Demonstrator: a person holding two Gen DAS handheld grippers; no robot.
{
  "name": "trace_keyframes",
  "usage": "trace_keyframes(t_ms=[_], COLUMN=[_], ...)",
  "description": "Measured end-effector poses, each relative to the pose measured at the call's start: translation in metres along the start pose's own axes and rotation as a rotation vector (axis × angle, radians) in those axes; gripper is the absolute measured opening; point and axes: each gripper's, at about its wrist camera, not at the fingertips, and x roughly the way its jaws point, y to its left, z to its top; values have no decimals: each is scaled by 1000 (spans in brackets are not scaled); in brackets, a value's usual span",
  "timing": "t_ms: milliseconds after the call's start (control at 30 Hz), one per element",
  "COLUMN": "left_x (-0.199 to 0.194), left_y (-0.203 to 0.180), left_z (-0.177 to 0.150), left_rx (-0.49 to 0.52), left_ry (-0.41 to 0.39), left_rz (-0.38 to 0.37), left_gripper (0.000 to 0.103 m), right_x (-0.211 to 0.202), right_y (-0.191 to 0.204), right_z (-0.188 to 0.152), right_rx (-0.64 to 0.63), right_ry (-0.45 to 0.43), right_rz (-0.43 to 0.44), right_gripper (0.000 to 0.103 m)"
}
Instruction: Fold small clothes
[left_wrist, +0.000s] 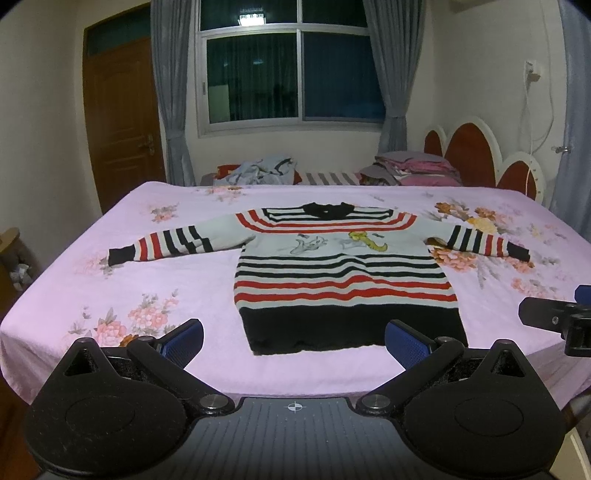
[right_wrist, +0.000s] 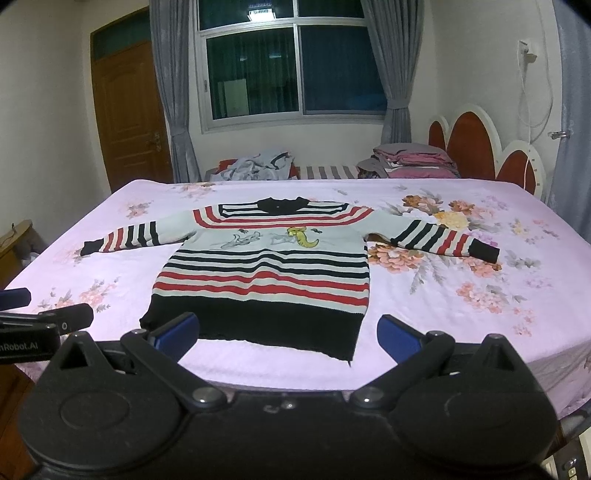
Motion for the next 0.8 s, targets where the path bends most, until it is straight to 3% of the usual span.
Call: trace_keyframes(t_ms=[800], left_x=[2], left_y=[1], left_z=[5], left_rx=[10], left_ry=[-7], left_rz=[-16], left_gripper=[103], right_x=[-3], right_y=[0], right_z=[3], right_rx=[2], right_ry=[-8], right_rz=[-21], right_gripper=[103])
